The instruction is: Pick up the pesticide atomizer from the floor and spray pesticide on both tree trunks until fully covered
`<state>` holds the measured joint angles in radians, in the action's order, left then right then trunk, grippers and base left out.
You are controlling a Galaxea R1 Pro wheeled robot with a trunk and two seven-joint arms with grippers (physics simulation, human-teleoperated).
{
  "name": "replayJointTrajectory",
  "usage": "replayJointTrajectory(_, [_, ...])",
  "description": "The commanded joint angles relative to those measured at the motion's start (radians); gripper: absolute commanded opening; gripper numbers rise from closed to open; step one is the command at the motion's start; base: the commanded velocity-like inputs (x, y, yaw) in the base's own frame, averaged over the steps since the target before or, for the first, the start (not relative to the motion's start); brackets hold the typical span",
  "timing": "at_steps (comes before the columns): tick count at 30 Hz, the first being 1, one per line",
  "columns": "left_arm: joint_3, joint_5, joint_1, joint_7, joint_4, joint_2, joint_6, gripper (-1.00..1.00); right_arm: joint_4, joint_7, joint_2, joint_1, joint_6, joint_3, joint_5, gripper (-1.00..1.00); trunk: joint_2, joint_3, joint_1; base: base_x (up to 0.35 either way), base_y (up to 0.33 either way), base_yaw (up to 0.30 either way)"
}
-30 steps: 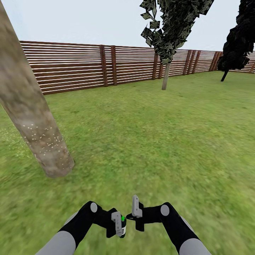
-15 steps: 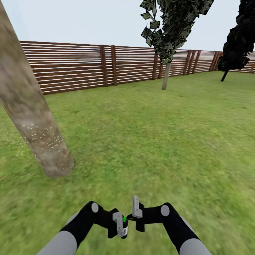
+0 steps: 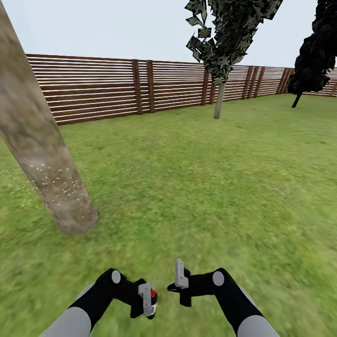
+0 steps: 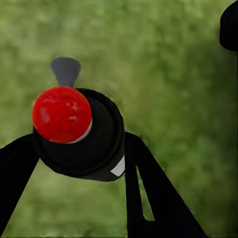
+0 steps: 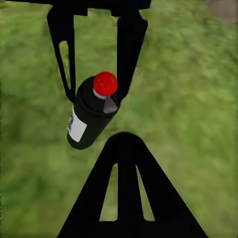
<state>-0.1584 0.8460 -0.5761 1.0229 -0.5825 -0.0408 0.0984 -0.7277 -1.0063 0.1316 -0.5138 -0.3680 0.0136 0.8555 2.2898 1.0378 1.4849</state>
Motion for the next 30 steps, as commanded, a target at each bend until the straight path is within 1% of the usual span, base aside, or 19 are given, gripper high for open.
replayJointTrajectory(1, [0.0, -0.005, 0.002, 0.0, 0.0, 0.04, 0.001, -1.0, 0.002, 0.0, -0.002, 0.0, 0.0, -0.001, -0.001, -1.0, 0.0, 0.0, 0.0, 0.0, 0.0, 0.0])
replayJointTrajectory(4, [0.002, -0.006, 0.004, -0.005, 0.0, 0.125, 0.002, -1.0, 0.019, 0.0, -0.004, 0.0, 0.0, -0.001, 0.0, -1.0, 0.0, 0.0, 0.0, 0.0, 0.0, 0.0])
replayJointTrajectory(5, [0.003, -0.007, 0.005, -0.005, 0.0, 0.153, 0.003, -1.0, 0.02, 0.0, -0.005, 0.0, -0.001, -0.001, 0.0, 1.0, 0.0, 0.0, 0.0, 0.0, 0.0, 0.0])
replayJointTrajectory(8, [0.013, -0.01, 0.005, -0.02, 0.0, 0.201, -0.003, -1.0, 0.024, 0.012, -0.006, 0.001, -0.001, -0.009, -0.001, 1.0, 0.0, 0.0, 0.0, 0.0, 0.0, 0.0])
replayJointTrajectory(9, [0.038, -0.018, 0.006, -0.087, 0.0, 0.208, -0.005, -1.0, 0.041, 0.058, -0.012, 0.002, -0.001, -0.023, -0.001, 1.0, 0.0, 0.0, 0.0, 0.0, 0.0, 0.0])
replayJointTrajectory(11, [0.146, -0.056, 0.021, -0.311, 0.054, 0.202, -0.004, -1.0, 0.143, 0.236, -0.051, 0.005, -0.004, -0.055, -0.001, 1.0, 0.0, 0.0, 0.0, 0.0, 0.0, 0.0])
replayJointTrajectory(12, [0.208, -0.099, 0.028, -0.429, 0.114, 0.196, -0.003, -1.0, 0.228, 0.354, -0.076, 0.005, -0.005, -0.06, -0.003, 1.0, 0.0, 0.0, 0.0, 0.0, 0.0, 0.0])
replayJointTrajectory(13, [0.31, -0.213, 0.033, -0.6, 0.196, 0.192, 0.008, -1.0, 0.378, 0.587, -0.099, 0.007, -0.007, -0.065, -0.009, 1.0, 0.0, 0.0, 0.0, 0.0, 0.0, 0.0])
replayJointTrajectory(14, [0.369, -0.303, 0.042, -0.705, 0.243, 0.19, 0.03, -1.0, 0.483, 0.784, -0.106, 0.007, -0.009, -0.066, -0.021, 1.0, 0.0, 0.0, 0.0, 0.0, 0.0, 0.0])
replayJointTrajectory(15, [0.413, -0.42, 0.074, -0.822, 0.291, 0.191, 0.095, -1.0, 0.605, 1.074, -0.107, 0.009, -0.015, -0.066, -0.056, 1.0, 0.0, 0.0, 0.0, 0.0, 0.0, 0.0])
replayJointTrajectory(16, [0.436, -0.541, 0.125, -0.928, 0.315, 0.196, 0.199, -1.0, 0.668, 1.312, -0.102, 0.024, -0.054, -0.066, -0.095, 1.0, 0.0, 0.0, 0.0, 0.0, 0.0, 0.0])
replayJointTrajectory(17, [0.441, -0.609, 0.157, -0.981, 0.322, 0.195, 0.255, -1.0, 0.682, 1.378, -0.1, 0.04, -0.106, -0.067, -0.123, 1.0, 0.0, 0.0, 0.0, 0.0, 0.0, 0.0])
replayJointTrajectory(18, [0.444, -0.673, 0.188, -1.037, 0.327, 0.193, 0.294, -1.0, 0.689, 1.412, -0.101, 0.054, -0.182, -0.069, -0.179, 1.0, 0.0, 0.0, 0.0, 0.0, 0.0, 0.0])
replayJointTrajectory(19, [0.445, -0.725, 0.211, -1.098, 0.337, 0.196, 0.316, -1.0, 0.693, 1.429, -0.103, 0.066, -0.244, -0.072, -0.274, 1.0, 0.0, 0.0, 0.0, 0.0, 0.0, 0.0])
replayJointTrajectory(20, [0.446, -0.758, 0.224, -1.144, 0.357, 0.198, 0.328, -1.0, 0.696, 1.437, -0.103, 0.072, -0.278, -0.073, -0.378, 1.0, 0.0, 0.0, 0.0, 0.0, 0.0, 0.0])
replayJointTrajectory(21, [0.446, -0.775, 0.231, -1.167, 0.39, 0.2, 0.335, -1.0, 0.697, 1.44, -0.103, 0.075, -0.294, -0.072, -0.444, 1.0, 0.0, 0.0, 0.0, 0.0, 0.0, 0.0])
replayJointTrajectory(22, [0.445, -0.781, 0.235, -1.178, 0.416, 0.199, 0.341, -1.0, 0.698, 1.442, -0.103, 0.076, -0.303, -0.072, -0.478, 1.0, 0.0, 0.0, 0.0, 0.0, 0.0, 0.0])
replayJointTrajectory(26, [0.442, -0.793, 0.24, -1.19, 0.457, 0.196, 0.348, -1.0, 0.701, 1.443, -0.103, 0.086, -0.31, -0.072, -0.512, 1.0, 0.0, 0.0, 0.0, 0.0, 0.0, 0.0])
replayJointTrajectory(30, [0.442, -0.795, 0.24, -1.19, 0.461, 0.195, 0.349, -1.0, 0.702, 1.443, -0.102, 0.154, -0.31, -0.072, -0.515, 1.0, 0.0, 0.0, 0.0, 0.0, 0.0, 0.0])
